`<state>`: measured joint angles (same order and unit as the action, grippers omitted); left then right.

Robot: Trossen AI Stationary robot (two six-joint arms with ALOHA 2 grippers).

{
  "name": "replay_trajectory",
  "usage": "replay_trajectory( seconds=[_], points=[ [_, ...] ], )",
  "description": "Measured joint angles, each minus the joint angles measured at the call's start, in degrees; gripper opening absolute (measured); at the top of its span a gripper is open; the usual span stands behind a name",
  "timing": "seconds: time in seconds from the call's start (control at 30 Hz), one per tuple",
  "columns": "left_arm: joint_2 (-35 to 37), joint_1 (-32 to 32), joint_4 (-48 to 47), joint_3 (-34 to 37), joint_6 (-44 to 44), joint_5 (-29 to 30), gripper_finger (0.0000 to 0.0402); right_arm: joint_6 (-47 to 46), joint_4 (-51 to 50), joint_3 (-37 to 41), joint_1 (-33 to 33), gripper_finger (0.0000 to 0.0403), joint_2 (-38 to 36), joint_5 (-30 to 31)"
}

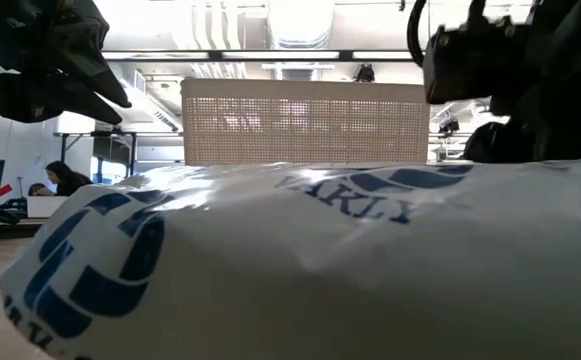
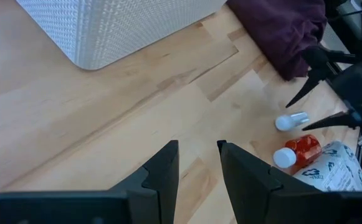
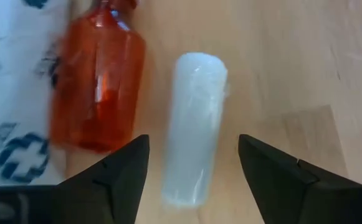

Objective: Pick & place medical supplies in basket/bin
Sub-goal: Put the white gauze into the white bin

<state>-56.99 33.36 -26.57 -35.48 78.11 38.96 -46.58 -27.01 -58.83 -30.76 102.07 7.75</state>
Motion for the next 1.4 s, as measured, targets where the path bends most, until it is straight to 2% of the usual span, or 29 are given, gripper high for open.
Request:
replay_trajectory(
  seconds=[0.2,0.3,0.47,0.6,0.7,0.9,1.03,1.13,1.2,1.3,1.4],
  points=[
    [0.00,-0.02,-0.25,0.00,0.00,-0.05,0.0102,0.01,0.36,-2.30,0.36,0.0222,3.67,0.17],
    [0.00,-0.02,-0.26,0.00,0.00,-0.05,0.0102,-0.11,0.07,-3.00,1.10,0.0201,4.54,0.18],
    [0.00,-0.02,-0.22,0.15,0.01,-0.39,0.0102,0.13,-0.08,-3.43,4.25,0.0122,4.01,0.29],
    [0.00,-0.02,-0.21,0.15,0.02,-1.81,0.0102,2.15,-0.97,-5.55,6.81,0.0054,0.34,0.36],
    [0.00,-0.02,-0.21,0.15,0.02,-1.86,0.0102,4.62,-4.95,-9.14,8.31,0.0033,-3.43,3.96],
    [0.00,-0.02,-0.24,0.22,0.02,-1.84,0.0102,12.30,-10.74,-20.38,15.38,0.0040,-13.56,16.64],
    [0.00,-0.02,-0.10,0.28,0.01,-1.77,0.0102,19.04,-10.32,-27.25,24.24,0.0050,-17.49,20.82],
    [0.00,-0.02,-0.17,0.44,0.00,-1.33,0.0102,25.27,-10.39,-30.68,33.51,0.0053,-16.76,16.16],
    [0.00,0.00,-0.17,0.48,0.00,-1.24,0.0102,28.76,-10.63,-32.05,39.39,0.0067,-14.61,10.98],
    [0.00,-0.02,-0.24,0.38,-0.15,-1.03,0.0102,29.22,-12.17,-34.19,45.46,0.0108,-10.32,1.49],
    [0.00,-0.02,0.23,-0.22,-1.01,-1.01,0.0107,28.40,-15.98,-37.66,48.31,0.0161,-5.79,-1.39]
  ],
)
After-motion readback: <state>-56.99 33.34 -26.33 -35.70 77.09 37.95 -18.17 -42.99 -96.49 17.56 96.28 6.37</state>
